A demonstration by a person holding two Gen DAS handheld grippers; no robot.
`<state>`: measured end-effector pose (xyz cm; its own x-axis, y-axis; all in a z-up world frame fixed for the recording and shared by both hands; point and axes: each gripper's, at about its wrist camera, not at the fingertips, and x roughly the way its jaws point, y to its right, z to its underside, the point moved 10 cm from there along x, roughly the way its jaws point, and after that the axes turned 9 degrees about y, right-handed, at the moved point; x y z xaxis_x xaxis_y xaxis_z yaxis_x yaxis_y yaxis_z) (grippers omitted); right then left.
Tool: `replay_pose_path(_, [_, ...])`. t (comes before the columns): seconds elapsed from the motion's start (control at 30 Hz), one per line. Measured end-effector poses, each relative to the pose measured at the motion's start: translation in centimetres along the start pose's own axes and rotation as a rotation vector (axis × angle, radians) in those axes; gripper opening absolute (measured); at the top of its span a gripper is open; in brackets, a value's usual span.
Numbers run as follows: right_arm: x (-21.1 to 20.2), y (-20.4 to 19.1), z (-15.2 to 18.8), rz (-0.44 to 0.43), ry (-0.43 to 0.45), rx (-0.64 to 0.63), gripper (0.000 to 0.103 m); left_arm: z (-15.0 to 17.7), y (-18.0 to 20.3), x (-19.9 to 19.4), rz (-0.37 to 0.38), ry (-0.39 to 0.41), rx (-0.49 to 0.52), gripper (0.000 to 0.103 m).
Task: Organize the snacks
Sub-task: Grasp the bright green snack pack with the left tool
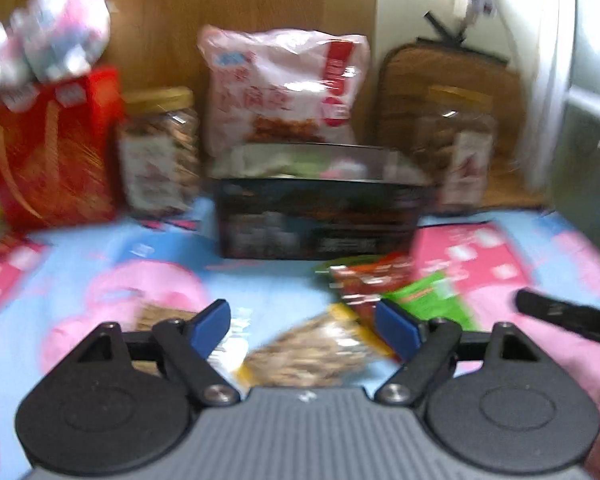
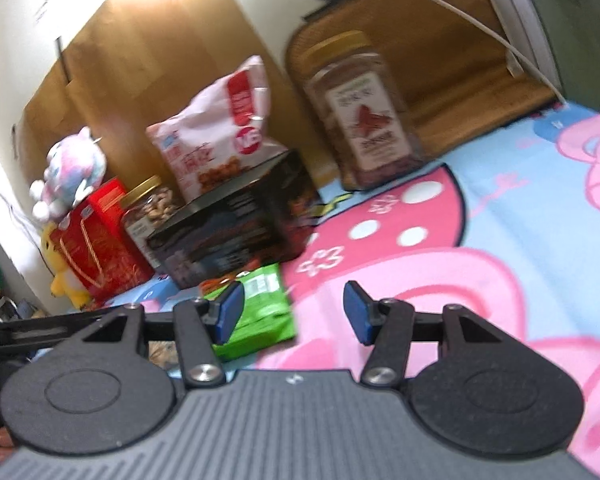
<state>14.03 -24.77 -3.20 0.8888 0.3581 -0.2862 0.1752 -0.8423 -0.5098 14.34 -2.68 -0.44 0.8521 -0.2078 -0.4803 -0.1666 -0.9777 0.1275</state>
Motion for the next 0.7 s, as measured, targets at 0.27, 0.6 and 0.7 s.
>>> replay_pose_path(0.27, [2.4, -1.8, 0.1, -0.179, -0.189, -0.134, 0.051, 1.1, 3.7, 3.1, 0.327, -0.15, -0.229, 0.071])
replay_pose_path(0.6, [5.1, -4.3, 3.9, -0.254, -0.3, -0.363, 0.056, 2.7, 5.0, 6.0, 0.338, -0.213, -0.226, 0.041])
replay_pose_path(0.7, [4.0, -5.2, 3.8, -0.232, -0.256, -0.411, 0.034, 2.0, 4.5, 5.0, 0.327, -0.176, -0.22, 0.04])
